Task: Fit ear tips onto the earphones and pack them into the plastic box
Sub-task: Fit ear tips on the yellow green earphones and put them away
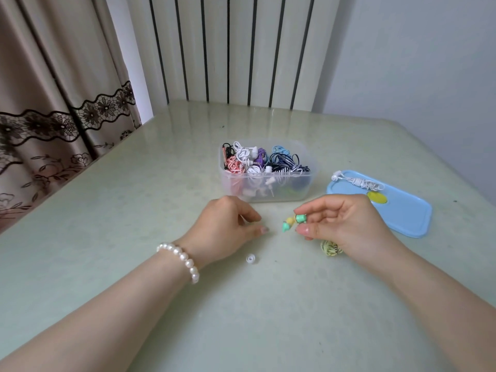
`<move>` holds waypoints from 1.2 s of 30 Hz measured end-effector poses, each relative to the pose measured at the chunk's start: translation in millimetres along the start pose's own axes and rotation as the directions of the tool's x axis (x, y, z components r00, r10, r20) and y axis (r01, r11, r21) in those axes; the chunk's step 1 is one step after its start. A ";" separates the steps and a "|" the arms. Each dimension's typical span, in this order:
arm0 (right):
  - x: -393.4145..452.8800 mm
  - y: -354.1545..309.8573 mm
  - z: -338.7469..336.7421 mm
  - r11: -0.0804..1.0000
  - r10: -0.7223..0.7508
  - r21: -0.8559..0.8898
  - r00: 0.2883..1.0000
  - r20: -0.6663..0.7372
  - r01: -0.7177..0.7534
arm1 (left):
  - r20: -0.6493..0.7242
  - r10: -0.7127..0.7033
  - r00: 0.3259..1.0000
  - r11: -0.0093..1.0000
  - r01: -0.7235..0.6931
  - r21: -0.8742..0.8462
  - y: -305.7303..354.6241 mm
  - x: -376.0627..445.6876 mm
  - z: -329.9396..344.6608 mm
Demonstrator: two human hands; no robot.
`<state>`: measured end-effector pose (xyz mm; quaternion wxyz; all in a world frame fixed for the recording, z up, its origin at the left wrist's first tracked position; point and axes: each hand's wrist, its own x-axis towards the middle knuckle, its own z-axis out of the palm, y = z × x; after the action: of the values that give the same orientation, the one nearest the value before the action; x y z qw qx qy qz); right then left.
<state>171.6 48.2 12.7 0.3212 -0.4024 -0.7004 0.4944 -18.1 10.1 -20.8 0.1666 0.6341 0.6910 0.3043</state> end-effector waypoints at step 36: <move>-3.0 10.2 8.6 0.956 -0.292 -0.067 0.948 -0.124 0.286 | 0.294 -0.231 0.927 0.251 0.349 -0.903 36.9 -17.9 -2.0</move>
<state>168.2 43.7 0.3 0.4264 -0.3350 -0.7404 0.3972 11.8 -7.5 1.2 0.5923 0.2916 0.4761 0.5809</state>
